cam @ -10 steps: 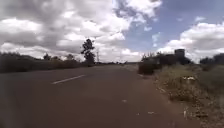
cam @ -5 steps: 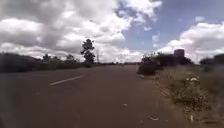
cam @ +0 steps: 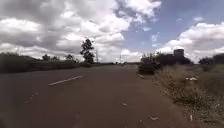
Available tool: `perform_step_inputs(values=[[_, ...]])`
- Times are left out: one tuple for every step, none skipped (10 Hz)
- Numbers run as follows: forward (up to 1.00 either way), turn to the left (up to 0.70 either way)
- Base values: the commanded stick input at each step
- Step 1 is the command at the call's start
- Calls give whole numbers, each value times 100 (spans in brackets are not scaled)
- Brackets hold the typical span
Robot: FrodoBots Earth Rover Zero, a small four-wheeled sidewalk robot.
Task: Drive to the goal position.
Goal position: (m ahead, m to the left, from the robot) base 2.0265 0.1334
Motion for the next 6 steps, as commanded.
perform_step_inputs(values=[[70,-8],[70,-11],[70,-15],[70,-19],[70,-23],[70,-26]])
